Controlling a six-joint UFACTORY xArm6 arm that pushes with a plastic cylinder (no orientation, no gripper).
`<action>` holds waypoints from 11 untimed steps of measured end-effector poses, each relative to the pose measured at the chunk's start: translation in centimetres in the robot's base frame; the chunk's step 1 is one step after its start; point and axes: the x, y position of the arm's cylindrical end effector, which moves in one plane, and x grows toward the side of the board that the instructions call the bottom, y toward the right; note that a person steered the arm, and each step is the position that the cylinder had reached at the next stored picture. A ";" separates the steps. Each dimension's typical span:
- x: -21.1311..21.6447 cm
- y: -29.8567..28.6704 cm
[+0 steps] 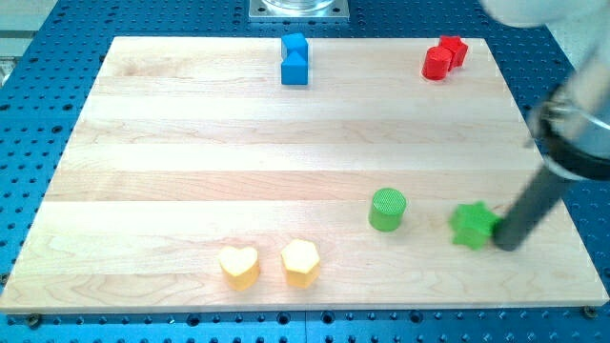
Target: Push the green star to the center left side of the board
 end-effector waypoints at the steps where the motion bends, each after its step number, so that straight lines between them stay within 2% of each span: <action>1: -1.7 -9.1; 3: -8.1 -27.3; 4: -9.4 -30.7; 5: -8.8 -22.8; 6: -9.7 -18.5; 7: -12.3 -27.2; 8: -13.0 -35.8; 9: -14.0 -31.1; 10: -17.8 -34.8; 11: -15.9 -41.1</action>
